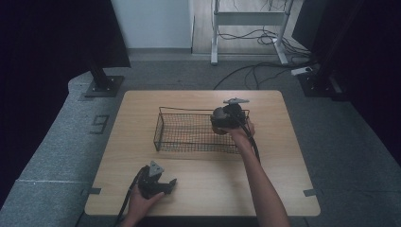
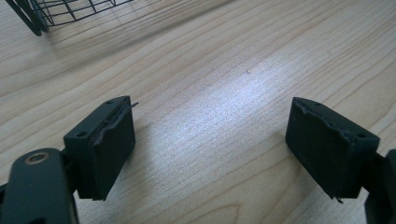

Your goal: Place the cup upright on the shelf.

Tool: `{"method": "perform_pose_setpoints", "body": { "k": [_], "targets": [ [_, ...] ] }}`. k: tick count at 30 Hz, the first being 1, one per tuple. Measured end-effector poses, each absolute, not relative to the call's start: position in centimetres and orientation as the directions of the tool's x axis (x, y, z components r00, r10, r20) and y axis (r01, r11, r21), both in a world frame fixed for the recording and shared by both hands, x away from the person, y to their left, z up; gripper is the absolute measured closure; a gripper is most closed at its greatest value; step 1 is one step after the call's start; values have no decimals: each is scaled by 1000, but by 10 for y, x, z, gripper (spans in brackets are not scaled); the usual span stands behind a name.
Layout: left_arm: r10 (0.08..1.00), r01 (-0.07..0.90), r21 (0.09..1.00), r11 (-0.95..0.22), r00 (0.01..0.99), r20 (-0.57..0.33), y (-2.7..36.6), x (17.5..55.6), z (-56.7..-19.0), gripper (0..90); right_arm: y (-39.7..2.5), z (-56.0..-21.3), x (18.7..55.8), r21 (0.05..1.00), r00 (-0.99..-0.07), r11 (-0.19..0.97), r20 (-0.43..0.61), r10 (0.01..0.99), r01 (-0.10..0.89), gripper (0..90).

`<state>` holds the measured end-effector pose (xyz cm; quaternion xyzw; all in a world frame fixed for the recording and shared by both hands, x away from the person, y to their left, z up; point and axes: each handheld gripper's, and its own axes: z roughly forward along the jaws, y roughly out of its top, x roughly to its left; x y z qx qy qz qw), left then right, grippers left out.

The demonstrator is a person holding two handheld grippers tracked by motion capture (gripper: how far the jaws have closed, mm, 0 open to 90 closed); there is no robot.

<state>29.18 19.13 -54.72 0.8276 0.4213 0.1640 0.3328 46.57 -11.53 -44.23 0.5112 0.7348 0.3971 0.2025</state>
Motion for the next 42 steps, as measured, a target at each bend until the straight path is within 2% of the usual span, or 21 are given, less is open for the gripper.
{"method": "perform_pose_setpoints", "body": {
  "k": [11, 42],
  "targets": [
    [807, 588, 689, -423, 591, -9, 191, 292, -547, 157, -111, -455, 470, 752, -386, 205, 71, 920, 627, 131],
    [806, 588, 690, -423, 592, -10, 191, 292, -547, 155, -116, -483, 480, 679, -363, 212, 86, 928, 703, 131]
  ]
}}
